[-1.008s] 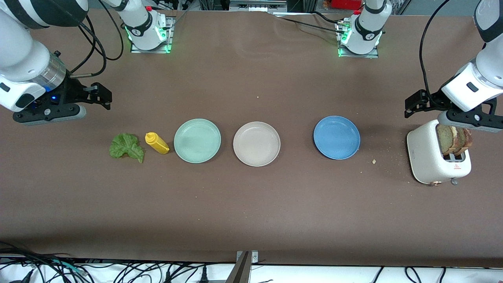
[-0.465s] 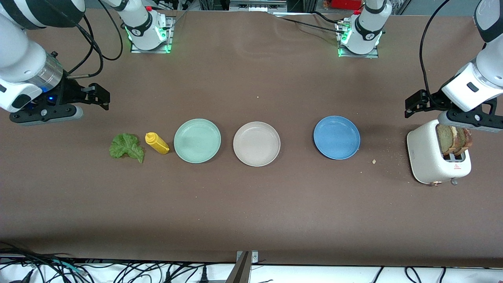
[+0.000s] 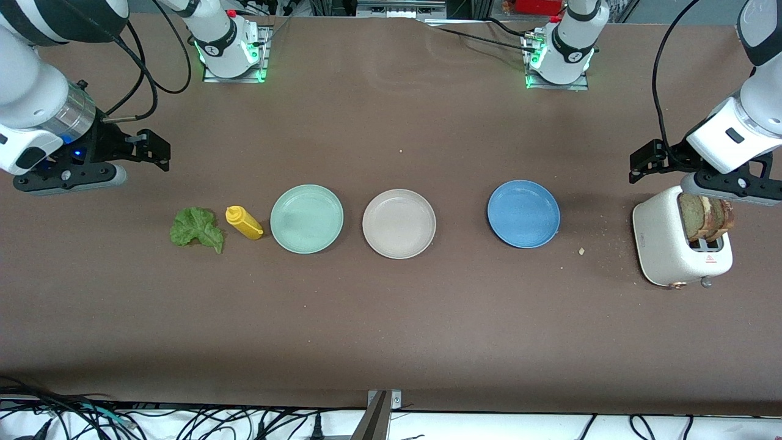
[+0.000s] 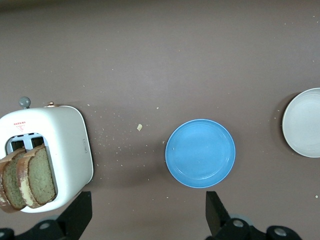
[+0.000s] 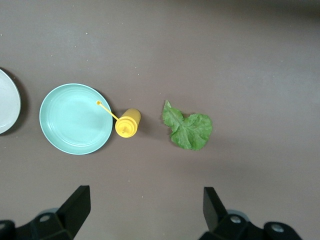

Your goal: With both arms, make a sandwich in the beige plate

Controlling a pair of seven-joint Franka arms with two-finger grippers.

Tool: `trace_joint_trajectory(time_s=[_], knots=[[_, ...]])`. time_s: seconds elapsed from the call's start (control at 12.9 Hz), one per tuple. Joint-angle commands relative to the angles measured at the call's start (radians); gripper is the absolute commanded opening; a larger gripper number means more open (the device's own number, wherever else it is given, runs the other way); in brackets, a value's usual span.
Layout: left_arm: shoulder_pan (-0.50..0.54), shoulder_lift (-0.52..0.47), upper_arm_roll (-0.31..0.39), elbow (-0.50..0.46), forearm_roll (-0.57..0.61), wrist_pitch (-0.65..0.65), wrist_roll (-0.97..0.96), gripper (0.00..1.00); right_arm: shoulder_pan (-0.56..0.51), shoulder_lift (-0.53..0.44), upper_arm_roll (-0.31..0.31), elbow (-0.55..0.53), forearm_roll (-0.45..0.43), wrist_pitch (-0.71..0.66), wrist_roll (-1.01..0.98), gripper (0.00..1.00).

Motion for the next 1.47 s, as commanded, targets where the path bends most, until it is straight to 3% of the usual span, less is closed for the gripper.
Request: trace_joint_trajectory(time_s=[0.0, 1.4], knots=[[0.005, 0.009, -0.006, 0.024, 0.026, -0.017, -0.004, 1.0, -0.002, -0.009, -0.015, 0.0, 0.023, -0.011, -0.03, 1.0], [0.005, 0.011, -0.006, 0.038, 0.026, -0.015, 0.003, 1.0, 0.0, -0.006, -0.02, 0.001, 0.023, -0.017, -0.032, 1.0]])
